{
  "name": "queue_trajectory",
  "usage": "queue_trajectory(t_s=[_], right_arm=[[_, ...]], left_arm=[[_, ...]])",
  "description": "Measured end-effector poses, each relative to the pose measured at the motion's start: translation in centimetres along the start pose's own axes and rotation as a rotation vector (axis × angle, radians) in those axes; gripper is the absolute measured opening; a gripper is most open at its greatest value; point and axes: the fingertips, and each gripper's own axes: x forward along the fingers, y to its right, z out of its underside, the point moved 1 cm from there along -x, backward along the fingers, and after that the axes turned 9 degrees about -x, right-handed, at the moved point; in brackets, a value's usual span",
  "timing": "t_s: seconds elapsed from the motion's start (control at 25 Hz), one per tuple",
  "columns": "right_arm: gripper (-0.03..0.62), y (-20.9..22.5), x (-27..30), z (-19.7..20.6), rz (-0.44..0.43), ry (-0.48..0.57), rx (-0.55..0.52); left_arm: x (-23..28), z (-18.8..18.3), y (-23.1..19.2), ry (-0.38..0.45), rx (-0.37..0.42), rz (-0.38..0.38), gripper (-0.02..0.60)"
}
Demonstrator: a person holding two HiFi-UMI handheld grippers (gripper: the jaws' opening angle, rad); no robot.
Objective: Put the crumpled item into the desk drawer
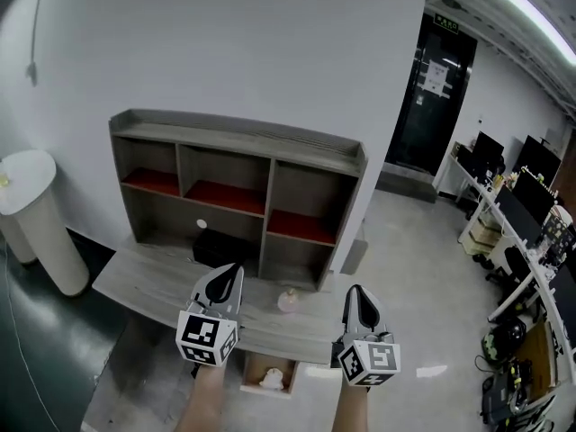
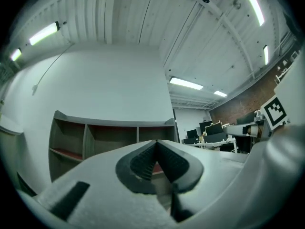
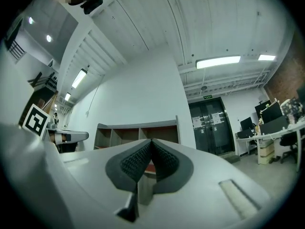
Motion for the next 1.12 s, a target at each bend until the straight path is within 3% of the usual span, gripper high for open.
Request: queue_trajectory(t_s=[0.28,1.12], right_arm=[[0.011,-0.2,-1.7,0.2,0.026,-0.024,-0.01],[0.011,-0.9,-2.8,0.6,0.034,-0.047,-0.019]], left_arm=[[-0.8,-1.3,1.5,0.019,0.017,0.045,0.0],[-1.0,0.8,2.7,-0.024,-0.013,0.106,0.0]])
